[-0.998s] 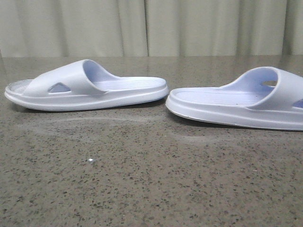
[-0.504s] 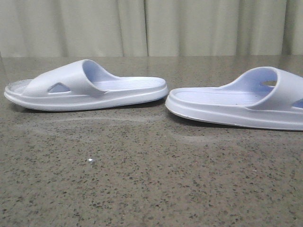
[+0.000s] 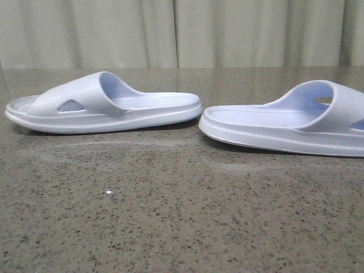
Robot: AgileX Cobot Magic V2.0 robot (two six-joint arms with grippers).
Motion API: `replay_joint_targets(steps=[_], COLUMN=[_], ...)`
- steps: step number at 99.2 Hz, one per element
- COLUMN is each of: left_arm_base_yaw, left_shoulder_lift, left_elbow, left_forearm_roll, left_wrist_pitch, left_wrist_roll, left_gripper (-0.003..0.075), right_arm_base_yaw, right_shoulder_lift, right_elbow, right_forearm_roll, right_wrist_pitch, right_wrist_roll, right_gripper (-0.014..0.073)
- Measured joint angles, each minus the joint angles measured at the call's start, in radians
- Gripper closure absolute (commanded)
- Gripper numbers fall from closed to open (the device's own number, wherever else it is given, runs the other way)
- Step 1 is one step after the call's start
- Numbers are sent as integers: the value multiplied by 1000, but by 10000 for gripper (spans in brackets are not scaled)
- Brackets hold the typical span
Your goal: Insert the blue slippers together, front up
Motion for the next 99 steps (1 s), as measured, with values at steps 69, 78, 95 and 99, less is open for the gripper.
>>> replay_joint_targets(steps=[69,78,95,99], left_arm_base_yaw=[0,0,0,0], left_shoulder_lift=[0,0,2,6], left_elbow=[0,0,-11,-24], left_forearm_roll=[-16,-134,-421,-450], left_wrist_pitch=[-87,-102,-46,-3], left_wrist_roll=[0,-12,-31,-33], left_gripper=[705,705,705,705], right_arm_base_yaw=[0,0,0,0], right_shoulder_lift=[0,0,0,0], right_elbow=[0,-2,-73,-108], right_forearm_roll=[7,15,88,98], right_wrist_pitch=[-90,-27,93,130], right_wrist_roll=[0,0,17,17], right_gripper=[701,701,700,700])
